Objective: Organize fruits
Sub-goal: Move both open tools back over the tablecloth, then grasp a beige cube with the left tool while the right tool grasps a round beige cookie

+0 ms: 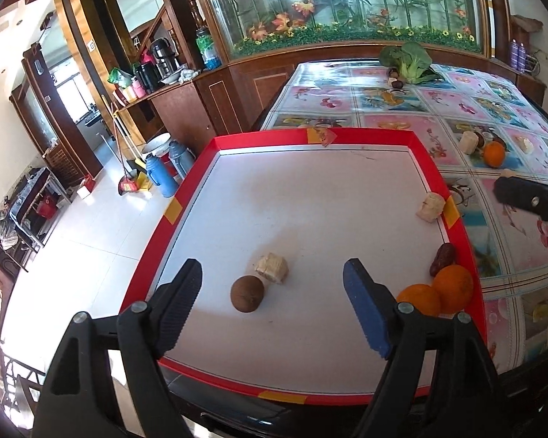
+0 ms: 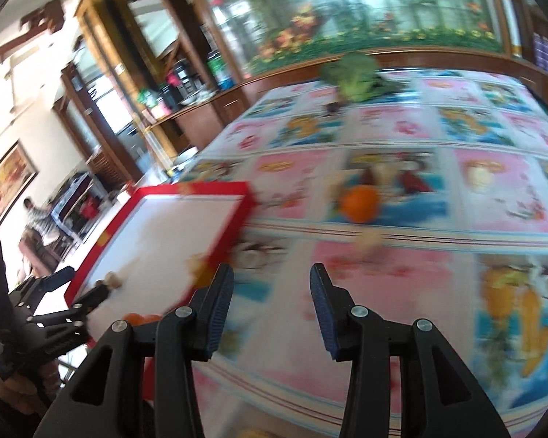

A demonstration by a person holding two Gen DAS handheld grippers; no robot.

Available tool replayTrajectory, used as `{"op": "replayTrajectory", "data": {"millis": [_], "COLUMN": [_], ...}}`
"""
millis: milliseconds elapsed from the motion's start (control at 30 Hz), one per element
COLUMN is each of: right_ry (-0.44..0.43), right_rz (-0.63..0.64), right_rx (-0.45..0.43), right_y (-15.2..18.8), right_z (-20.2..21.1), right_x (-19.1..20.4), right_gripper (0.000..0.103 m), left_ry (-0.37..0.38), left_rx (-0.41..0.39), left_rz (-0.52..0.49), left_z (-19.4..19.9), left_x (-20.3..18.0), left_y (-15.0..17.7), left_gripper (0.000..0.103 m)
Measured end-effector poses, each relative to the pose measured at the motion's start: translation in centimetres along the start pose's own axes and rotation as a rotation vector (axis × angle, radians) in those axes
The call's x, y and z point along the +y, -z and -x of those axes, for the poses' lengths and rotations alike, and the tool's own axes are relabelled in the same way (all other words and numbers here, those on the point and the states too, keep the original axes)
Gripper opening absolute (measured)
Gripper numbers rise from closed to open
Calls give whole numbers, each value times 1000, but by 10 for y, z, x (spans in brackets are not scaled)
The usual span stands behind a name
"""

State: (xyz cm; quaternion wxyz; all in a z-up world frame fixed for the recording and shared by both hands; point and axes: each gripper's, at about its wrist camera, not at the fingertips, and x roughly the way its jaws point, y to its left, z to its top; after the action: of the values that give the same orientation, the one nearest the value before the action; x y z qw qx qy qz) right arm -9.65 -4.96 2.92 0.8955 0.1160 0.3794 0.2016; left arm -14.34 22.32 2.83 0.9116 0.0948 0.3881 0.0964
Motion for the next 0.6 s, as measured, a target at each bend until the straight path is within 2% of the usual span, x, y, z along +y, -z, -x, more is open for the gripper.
{"op": "replayTrajectory", "data": {"millis": [300,600], "right_ry": [100,149], "right_rz": [-92,-195], "right_rx": [-60,-59], "right_y": [2,-3], "right_z": [39,46], "right_x": [-64,-114], "right_gripper": [45,46], "left_ry": [44,171], "left_rx": [-23,-50], "left_rz": [-46,-165], "left_z": [14,36], "left_x": [-30,-92], "left_y": [-11,-24], "left_gripper": [81,86]}}
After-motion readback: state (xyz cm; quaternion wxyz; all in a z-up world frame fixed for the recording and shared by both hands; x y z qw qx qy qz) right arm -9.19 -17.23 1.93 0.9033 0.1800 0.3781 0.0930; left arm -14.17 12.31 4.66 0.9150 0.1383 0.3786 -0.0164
